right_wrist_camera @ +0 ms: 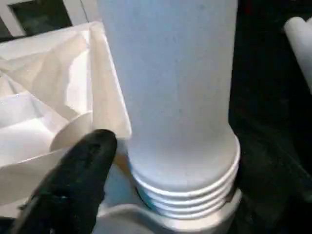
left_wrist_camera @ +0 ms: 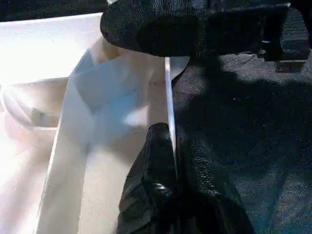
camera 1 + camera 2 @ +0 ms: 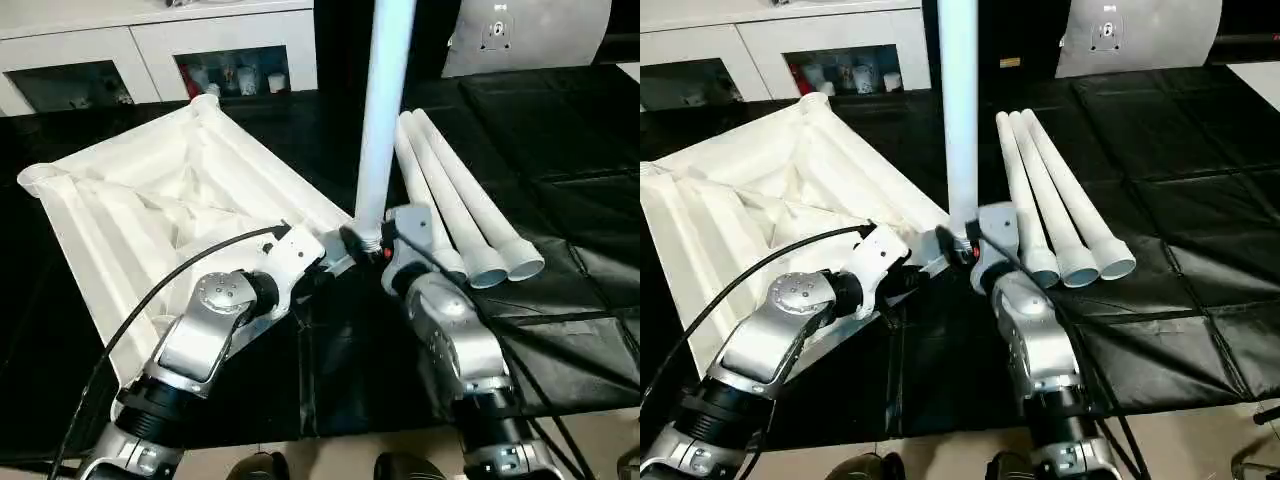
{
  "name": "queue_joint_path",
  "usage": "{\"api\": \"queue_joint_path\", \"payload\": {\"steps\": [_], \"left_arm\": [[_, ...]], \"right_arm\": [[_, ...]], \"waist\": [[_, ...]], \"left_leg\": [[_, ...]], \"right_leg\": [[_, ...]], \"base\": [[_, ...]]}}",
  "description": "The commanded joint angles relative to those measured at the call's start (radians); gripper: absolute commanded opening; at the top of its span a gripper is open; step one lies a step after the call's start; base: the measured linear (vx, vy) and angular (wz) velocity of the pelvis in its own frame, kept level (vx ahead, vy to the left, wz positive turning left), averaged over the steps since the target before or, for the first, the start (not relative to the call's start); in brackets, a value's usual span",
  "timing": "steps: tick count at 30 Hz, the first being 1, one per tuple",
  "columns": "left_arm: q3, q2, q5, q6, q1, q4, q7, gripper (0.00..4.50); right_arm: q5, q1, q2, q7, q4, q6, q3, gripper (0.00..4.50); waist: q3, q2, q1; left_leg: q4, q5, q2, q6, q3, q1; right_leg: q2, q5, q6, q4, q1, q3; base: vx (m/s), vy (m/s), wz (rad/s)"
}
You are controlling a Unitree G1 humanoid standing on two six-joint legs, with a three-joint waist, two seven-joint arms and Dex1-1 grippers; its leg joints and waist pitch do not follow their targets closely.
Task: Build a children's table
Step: Rotate leg to tighten
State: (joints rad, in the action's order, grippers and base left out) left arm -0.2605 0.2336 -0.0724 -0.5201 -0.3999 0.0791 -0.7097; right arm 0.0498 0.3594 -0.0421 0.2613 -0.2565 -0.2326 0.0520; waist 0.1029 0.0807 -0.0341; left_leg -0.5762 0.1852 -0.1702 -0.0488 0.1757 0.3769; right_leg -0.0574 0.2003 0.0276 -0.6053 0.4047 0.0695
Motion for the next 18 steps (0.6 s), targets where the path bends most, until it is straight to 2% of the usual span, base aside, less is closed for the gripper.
{"api": "queue_joint_path", "payload": {"steps": [1,2,3,4,6,7,8,9,12,16,18], "left_arm": [[-0.012,0.017,0.000,0.059,-0.042,-0.010,-0.020,0.00],[-0.006,0.034,0.001,0.074,-0.042,0.005,-0.026,0.00],[-0.006,0.034,0.001,0.074,-0.042,0.005,-0.026,0.00],[0.004,0.039,0.008,0.093,-0.044,0.024,-0.025,0.00],[0.013,0.037,0.017,0.107,-0.045,0.036,-0.026,0.00],[0.027,0.034,0.034,0.128,-0.048,0.047,-0.032,0.27],[0.030,0.034,0.038,0.137,-0.049,0.050,-0.034,0.27],[0.037,0.029,0.058,0.134,-0.046,0.047,-0.051,0.44],[0.057,0.013,0.102,0.156,-0.036,0.041,-0.069,0.63],[0.097,0.008,0.137,0.154,-0.024,0.032,-0.055,0.77],[0.112,0.010,0.144,0.144,-0.024,0.028,-0.046,0.77]], "right_arm": [[0.024,-0.024,-0.014,0.014,0.012,-0.015,0.022,4.24],[0.031,-0.048,0.000,0.004,0.066,-0.017,-0.001,4.28],[0.031,-0.048,0.000,0.004,0.066,-0.017,-0.001,4.33],[0.032,-0.071,0.012,0.003,0.110,-0.018,-0.012,4.41],[0.031,-0.086,0.021,0.008,0.138,-0.017,-0.013,4.47],[0.047,-0.118,0.034,0.026,0.198,-0.014,-0.017,4.49],[0.054,-0.129,0.037,0.033,0.218,-0.013,-0.019,4.49],[0.064,-0.142,0.047,0.054,0.247,-0.007,-0.015,4.50],[0.098,-0.176,0.066,0.090,0.321,-0.009,-0.016,4.50],[0.119,-0.195,0.079,0.089,0.373,-0.018,-0.034,4.50],[0.126,-0.200,0.079,0.086,0.384,-0.021,-0.040,4.50]], "waist": [[-0.061,-0.004,-0.002],[-0.066,-0.005,-0.004],[-0.065,-0.004,-0.006],[-0.070,0.000,-0.007],[-0.078,-0.001,-0.011],[-0.081,0.013,-0.012],[-0.081,0.004,-0.011],[-0.082,0.004,-0.011],[-0.083,-0.005,-0.014],[-0.079,-0.005,-0.014],[-0.079,-0.005,-0.013]], "left_leg": [[0.064,0.151,-0.057,0.073,-0.026,-0.006],[0.062,0.137,-0.057,0.075,-0.027,-0.005],[0.062,0.132,-0.057,0.077,-0.026,-0.006],[0.060,0.121,-0.058,0.078,-0.027,-0.006],[0.054,0.068,-0.057,0.087,-0.028,-0.004],[0.050,0.052,-0.056,0.095,-0.029,-0.002],[0.049,0.051,-0.056,0.099,-0.028,-0.001],[0.049,0.059,-0.054,0.107,-0.028,0.002],[0.047,0.089,-0.055,0.109,-0.025,0.003],[0.050,0.130,-0.056,0.090,-0.024,0.000],[0.050,0.137,-0.055,0.082,-0.024,0.000]], "right_leg": [[-0.089,0.167,0.198,0.081,-0.051,-0.060],[-0.090,0.143,0.202,0.077,-0.056,-0.060],[-0.090,0.135,0.200,0.077,-0.054,-0.061],[-0.091,0.118,0.202,0.073,-0.056,-0.061],[-0.086,0.018,0.211,0.062,-0.058,-0.058],[-0.086,-0.025,0.217,0.058,-0.059,-0.057],[-0.086,-0.042,0.218,0.057,-0.060,-0.057],[-0.089,-0.045,0.224,0.056,-0.063,-0.056],[-0.092,0.011,0.231,0.062,-0.064,-0.057],[-0.089,0.139,0.206,0.071,-0.058,-0.057],[-0.088,0.164,0.195,0.074,-0.057,-0.057]], "base": [[0.000,0.000,0.00],[0.000,0.000,0.00],[0.000,0.000,0.00],[0.000,0.000,0.00],[0.000,0.000,0.00],[0.000,0.000,0.00],[0.000,0.000,0.00],[0.000,0.000,0.00],[0.000,0.000,0.00],[0.000,0.000,0.00],[0.000,0.000,0.00]]}}
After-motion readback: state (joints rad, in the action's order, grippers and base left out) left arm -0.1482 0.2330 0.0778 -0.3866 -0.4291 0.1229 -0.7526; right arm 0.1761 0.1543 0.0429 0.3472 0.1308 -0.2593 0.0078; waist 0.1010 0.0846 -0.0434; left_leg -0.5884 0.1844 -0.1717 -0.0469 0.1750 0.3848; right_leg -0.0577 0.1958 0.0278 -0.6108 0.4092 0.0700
